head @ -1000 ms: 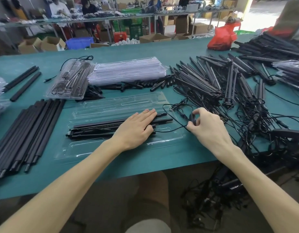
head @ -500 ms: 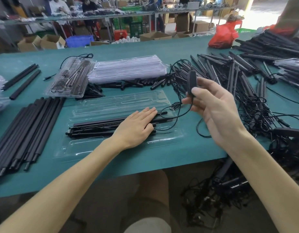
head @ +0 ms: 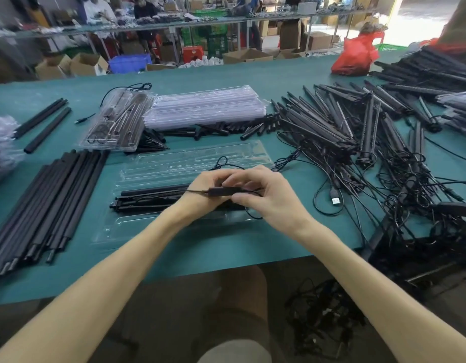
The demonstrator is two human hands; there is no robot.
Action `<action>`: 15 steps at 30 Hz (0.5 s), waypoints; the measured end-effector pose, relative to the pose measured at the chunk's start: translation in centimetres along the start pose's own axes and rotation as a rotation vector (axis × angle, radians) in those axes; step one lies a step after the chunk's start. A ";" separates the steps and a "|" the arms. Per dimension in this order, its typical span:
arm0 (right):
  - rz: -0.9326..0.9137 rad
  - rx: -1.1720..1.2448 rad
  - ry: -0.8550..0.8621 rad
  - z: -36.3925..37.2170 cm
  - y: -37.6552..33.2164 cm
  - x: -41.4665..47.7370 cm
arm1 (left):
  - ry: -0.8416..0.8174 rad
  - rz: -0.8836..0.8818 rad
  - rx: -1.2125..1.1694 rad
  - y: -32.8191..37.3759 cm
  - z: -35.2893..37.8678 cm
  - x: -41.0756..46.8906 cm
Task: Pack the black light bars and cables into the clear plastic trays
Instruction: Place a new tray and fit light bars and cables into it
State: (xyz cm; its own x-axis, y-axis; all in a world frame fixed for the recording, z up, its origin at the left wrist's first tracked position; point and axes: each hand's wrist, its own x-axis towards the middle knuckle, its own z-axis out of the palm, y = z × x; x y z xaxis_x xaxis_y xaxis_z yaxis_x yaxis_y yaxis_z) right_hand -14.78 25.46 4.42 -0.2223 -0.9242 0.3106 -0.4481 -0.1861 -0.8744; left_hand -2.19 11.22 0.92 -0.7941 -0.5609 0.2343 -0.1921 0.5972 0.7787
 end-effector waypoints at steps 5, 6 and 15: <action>0.000 -0.059 0.004 0.6 1.0 0.0 | 0.077 -0.022 -0.262 -0.1 -0.8 -0.7; 0.006 -0.074 0.005 0.6 1.1 0.0 | 0.078 -0.018 -0.262 -0.2 -0.9 -0.8; -0.115 -0.107 0.159 0.9 0.5 0.5 | 0.087 -0.035 -0.185 1.7 -1.8 -0.8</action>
State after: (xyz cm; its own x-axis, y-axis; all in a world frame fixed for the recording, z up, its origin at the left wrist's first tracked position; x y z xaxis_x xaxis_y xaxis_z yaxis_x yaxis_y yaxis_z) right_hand -14.33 24.63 3.84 -0.2942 -0.8331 0.4684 -0.5661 -0.2430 -0.7877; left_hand -0.83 11.64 3.11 -0.7346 -0.6316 0.2479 -0.1031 0.4650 0.8793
